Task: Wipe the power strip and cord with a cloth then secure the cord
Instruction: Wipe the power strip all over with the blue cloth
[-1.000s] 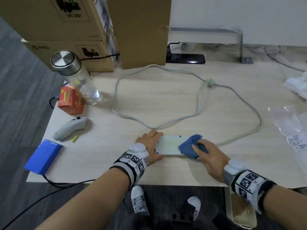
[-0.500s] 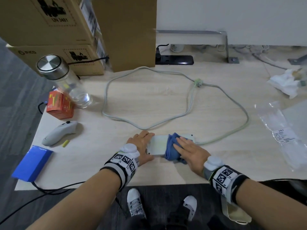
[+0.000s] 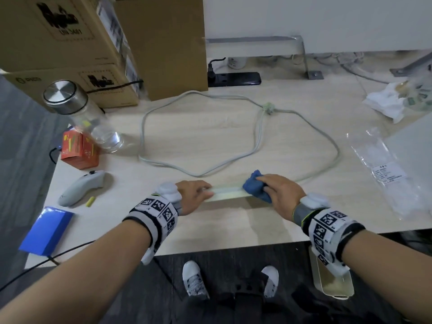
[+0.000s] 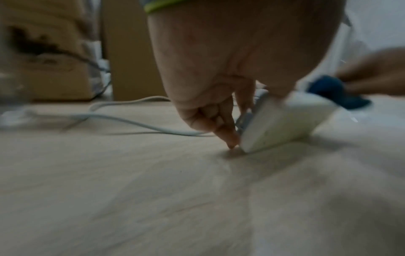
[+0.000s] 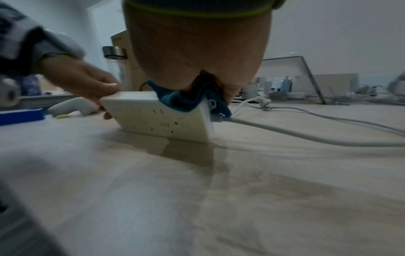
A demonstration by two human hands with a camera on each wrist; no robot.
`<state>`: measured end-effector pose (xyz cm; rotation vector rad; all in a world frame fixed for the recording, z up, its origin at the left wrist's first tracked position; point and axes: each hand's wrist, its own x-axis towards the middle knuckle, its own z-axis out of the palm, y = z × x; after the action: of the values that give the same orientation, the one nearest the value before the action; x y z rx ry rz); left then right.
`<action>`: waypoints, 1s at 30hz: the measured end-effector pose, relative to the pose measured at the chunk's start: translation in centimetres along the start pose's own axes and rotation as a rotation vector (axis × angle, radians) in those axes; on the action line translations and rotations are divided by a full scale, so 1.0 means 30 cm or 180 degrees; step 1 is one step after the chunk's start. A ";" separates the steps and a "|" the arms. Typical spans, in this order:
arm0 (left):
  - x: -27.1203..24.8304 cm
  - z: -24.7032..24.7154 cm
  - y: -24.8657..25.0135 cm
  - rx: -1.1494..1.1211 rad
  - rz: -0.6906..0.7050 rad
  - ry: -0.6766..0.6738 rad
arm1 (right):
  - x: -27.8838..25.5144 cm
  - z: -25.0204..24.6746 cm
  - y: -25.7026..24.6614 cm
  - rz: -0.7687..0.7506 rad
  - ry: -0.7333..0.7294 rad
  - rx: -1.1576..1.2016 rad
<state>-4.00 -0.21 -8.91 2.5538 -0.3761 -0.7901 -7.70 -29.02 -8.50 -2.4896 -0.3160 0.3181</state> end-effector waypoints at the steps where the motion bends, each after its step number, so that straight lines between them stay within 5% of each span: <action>1: 0.000 0.008 0.000 0.0145 0.0041 0.0168 | 0.011 -0.005 -0.004 0.0158 -0.0046 0.0021; 5: -0.026 0.039 0.011 -0.0116 0.0396 0.0460 | 0.038 -0.009 -0.034 0.0439 0.0322 -0.0249; 10: -0.011 0.036 0.030 -0.0227 -0.0027 0.0710 | 0.049 -0.055 -0.035 0.0442 0.0227 -0.0210; 13: -0.004 0.033 0.033 -0.0336 -0.0209 0.0692 | 0.015 -0.065 -0.010 0.0136 -0.0076 -0.0339; 18: 0.005 0.053 0.020 -0.0479 -0.0332 0.0647 | 0.029 0.100 -0.007 -0.0841 0.0139 -0.0957; 23: -0.001 0.041 0.024 -0.0475 -0.0295 0.0571 | 0.120 0.268 -0.231 -0.1028 -0.0207 -0.0929; 26: 0.004 0.043 0.013 -0.0477 -0.0299 0.0605 | 0.161 0.236 -0.203 -0.1246 -0.0400 -0.1107; 30: 0.001 0.053 0.011 -0.0566 -0.0285 0.0717 | 0.076 0.070 -0.044 -0.1146 0.0101 -0.1290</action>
<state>-4.95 -1.01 -9.94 2.4709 -0.1151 -0.5321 -6.36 -26.19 -9.73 -2.7528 -0.8766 0.0680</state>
